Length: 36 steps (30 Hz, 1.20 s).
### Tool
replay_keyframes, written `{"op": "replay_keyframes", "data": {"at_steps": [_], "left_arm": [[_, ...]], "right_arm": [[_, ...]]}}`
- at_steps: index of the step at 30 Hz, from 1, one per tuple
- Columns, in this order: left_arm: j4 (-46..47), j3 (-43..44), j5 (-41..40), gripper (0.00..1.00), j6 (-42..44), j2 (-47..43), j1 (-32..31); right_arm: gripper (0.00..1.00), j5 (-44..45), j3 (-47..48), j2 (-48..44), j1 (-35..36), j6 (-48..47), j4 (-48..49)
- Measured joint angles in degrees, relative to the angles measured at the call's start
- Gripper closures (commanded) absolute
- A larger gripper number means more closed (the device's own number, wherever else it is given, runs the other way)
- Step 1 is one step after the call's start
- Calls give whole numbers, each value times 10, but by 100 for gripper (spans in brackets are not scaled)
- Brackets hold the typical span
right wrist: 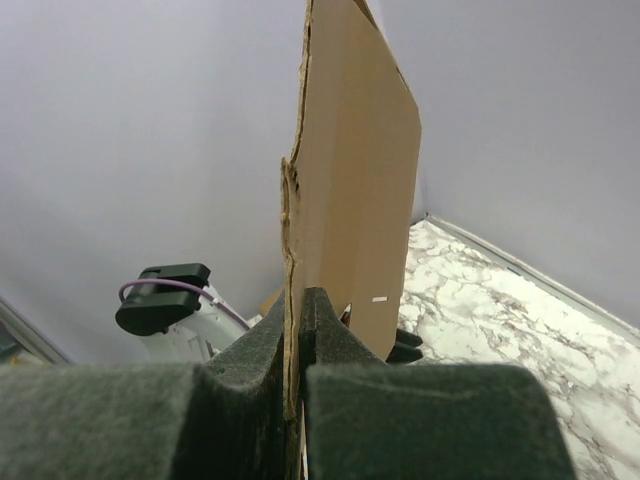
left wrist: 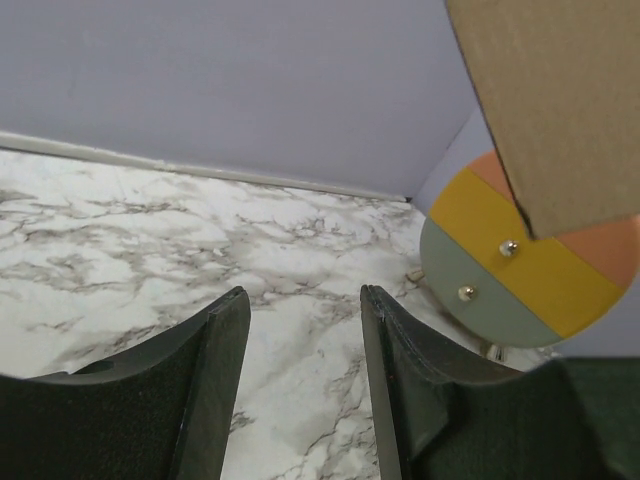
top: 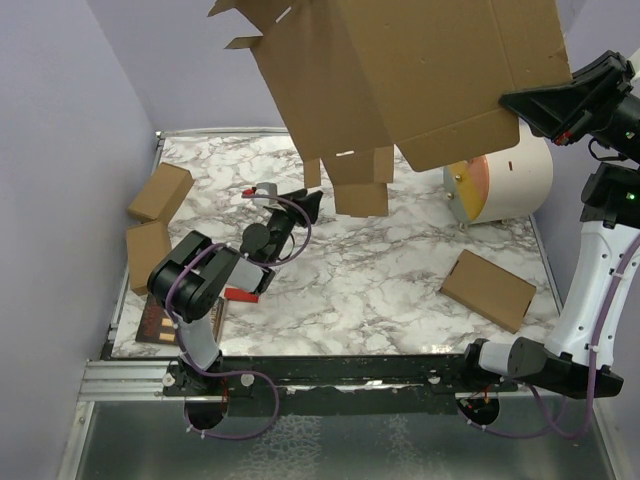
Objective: Fold the paper box
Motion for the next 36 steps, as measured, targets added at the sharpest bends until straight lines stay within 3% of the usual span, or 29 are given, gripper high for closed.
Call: {"op": "replay_keyframes", "data": {"at_steps": [7, 16, 36], "left_arm": [[0, 25, 29, 44, -19, -5, 4], [1, 25, 73, 37, -41, -76, 36], [1, 57, 59, 27, -111, -82, 44]], "right_arm": [[99, 0, 0, 0, 0, 6, 2], [99, 0, 0, 0, -3, 8, 2], [99, 0, -7, -8, -3, 9, 2]]}}
